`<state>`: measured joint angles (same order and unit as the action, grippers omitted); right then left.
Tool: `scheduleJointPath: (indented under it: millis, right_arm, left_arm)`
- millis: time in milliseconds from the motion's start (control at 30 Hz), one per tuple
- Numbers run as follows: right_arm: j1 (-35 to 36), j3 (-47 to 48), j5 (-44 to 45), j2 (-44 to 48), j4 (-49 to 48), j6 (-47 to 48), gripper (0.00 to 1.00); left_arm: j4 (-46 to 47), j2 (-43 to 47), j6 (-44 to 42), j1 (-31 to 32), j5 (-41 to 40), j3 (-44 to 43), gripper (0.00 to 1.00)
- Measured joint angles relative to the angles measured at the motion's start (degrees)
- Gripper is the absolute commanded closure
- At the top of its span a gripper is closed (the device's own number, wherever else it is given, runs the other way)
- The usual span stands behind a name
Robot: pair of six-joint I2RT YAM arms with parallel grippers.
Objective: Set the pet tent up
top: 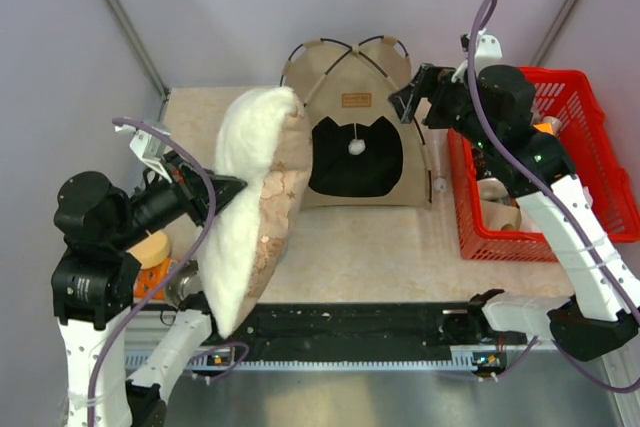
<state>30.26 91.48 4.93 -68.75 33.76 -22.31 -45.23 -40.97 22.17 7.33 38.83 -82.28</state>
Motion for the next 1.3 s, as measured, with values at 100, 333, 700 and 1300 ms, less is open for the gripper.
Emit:
scheduleJointPath:
  millis: [100, 333, 700, 1300]
  right_arm:
    - [0.0, 0.0, 1.2, 0.0, 0.5, -0.9, 0.08]
    - [0.0, 0.0, 5.4, 0.1, 2.3, -2.9, 0.08]
    - [0.0, -2.6, 9.4, 3.8, 4.1, -5.0, 0.09]
    - [1.5, -10.8, -1.8, 7.6, 2.3, -5.3, 0.09]
  left_arm:
    - [4.5, 0.0, 4.1, 2.1, 6.0, 0.5, 1.0]
    - [17.8, -2.4, 14.6, 8.6, 15.9, 5.5, 1.0]
    - [27.3, -11.0, 18.4, 15.3, 13.3, 14.7, 1.0]
    - [31.3, -29.7, 15.7, 33.8, -29.2, 20.2, 1.0]
